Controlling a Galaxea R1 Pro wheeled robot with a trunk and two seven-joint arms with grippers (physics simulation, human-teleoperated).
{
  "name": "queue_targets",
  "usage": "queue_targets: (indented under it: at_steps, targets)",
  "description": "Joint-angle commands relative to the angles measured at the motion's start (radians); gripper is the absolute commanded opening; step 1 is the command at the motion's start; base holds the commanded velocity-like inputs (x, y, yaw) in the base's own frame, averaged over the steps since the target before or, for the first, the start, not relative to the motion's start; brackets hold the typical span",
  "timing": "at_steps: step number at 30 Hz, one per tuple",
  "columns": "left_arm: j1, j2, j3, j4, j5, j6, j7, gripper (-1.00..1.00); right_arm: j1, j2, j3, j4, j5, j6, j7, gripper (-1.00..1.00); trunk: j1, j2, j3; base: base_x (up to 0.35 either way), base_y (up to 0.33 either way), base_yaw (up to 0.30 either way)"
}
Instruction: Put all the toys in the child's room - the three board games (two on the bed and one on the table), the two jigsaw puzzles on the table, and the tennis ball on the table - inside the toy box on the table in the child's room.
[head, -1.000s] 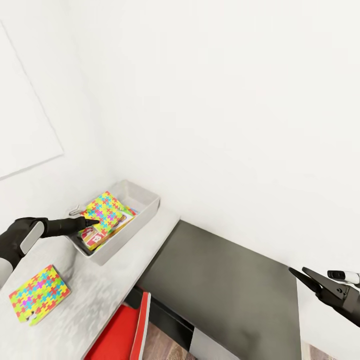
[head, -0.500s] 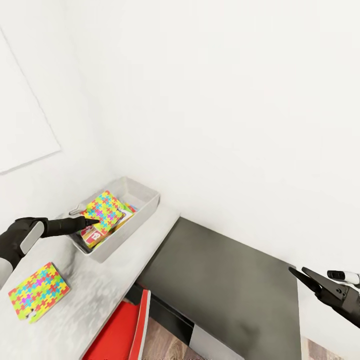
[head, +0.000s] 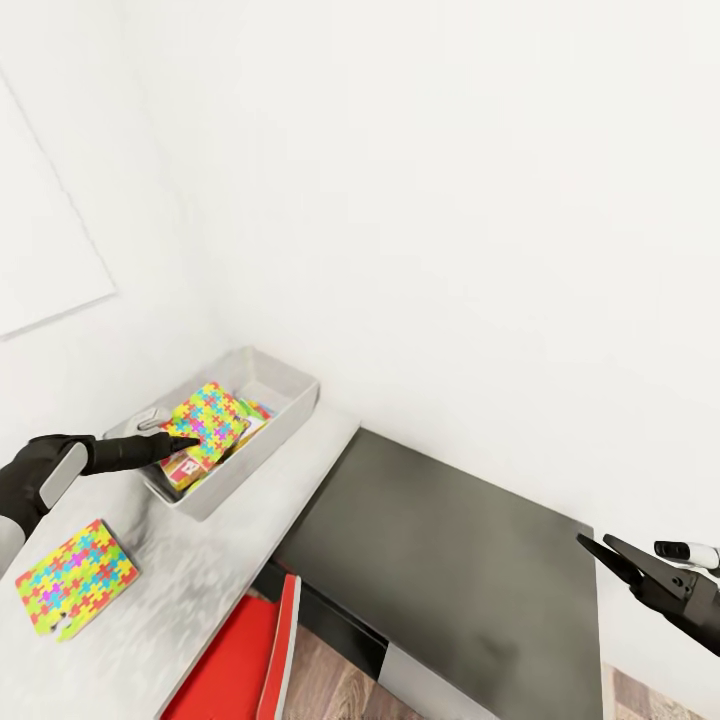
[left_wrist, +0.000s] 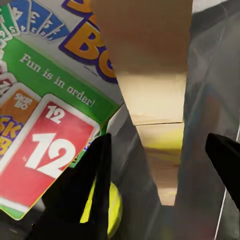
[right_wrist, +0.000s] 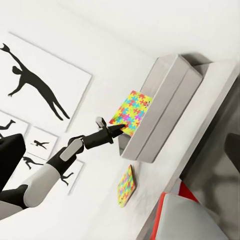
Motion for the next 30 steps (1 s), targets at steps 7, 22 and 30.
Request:
queue_targets:
  at_steps: [7, 22, 30]
  targets:
    - [-0.001, 0.002, -0.002, -0.002, 0.008, 0.005, 0.000, 1.00, -0.001, 0.000, 0.000, 0.000, -0.001, 0.006, 0.001, 1.00, 0.001, -0.002, -0.010, 0.000, 0.000, 0.000]
    - [-0.003, 0.054, 0.029, -0.020, 0.019, 0.008, -0.062, 1.00, -0.001, 0.000, -0.001, 0.000, -0.001, 0.006, 0.001, 1.00, 0.001, -0.002, -0.011, 0.000, 0.000, 0.000]
    - [-0.003, 0.068, 0.092, -0.025, 0.018, 0.019, -0.127, 1.00, -0.001, 0.000, -0.001, -0.001, -0.001, 0.006, 0.001, 1.00, 0.001, -0.002, -0.011, 0.000, 0.000, 0.000]
